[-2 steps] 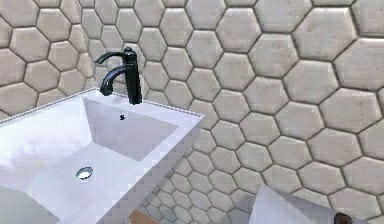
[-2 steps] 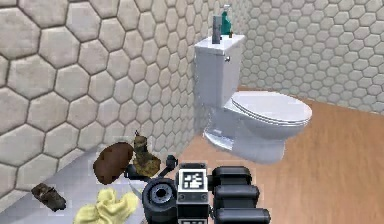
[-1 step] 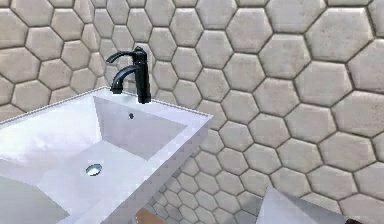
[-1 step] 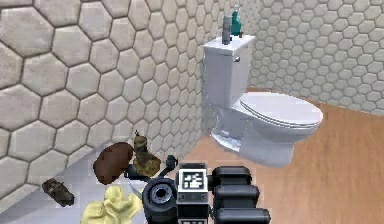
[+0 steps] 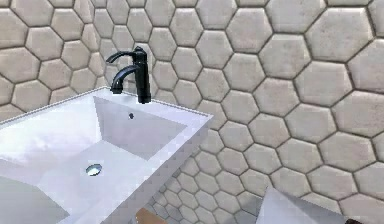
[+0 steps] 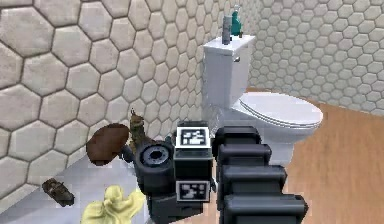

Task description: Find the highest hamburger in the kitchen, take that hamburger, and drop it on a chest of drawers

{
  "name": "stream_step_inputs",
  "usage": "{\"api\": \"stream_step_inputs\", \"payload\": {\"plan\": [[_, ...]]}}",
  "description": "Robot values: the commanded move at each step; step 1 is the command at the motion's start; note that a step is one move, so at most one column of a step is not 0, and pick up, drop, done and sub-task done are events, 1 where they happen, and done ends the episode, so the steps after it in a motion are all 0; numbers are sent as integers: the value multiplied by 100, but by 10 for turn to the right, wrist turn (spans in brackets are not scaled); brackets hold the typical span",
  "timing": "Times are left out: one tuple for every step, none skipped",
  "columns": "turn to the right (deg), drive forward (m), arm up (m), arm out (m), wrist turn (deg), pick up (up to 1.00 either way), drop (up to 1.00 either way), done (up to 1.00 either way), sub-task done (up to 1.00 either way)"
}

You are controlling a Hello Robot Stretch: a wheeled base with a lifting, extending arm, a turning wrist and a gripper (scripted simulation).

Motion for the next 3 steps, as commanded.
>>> {"api": "stream_step_inputs", "payload": {"plan": [[0, 0, 0, 22, 0, 0, 0, 0, 0], [0, 0, 0, 0, -450, 0, 0, 0, 0], [0, 0, 0, 0, -270, 0, 0, 0, 0]]}}
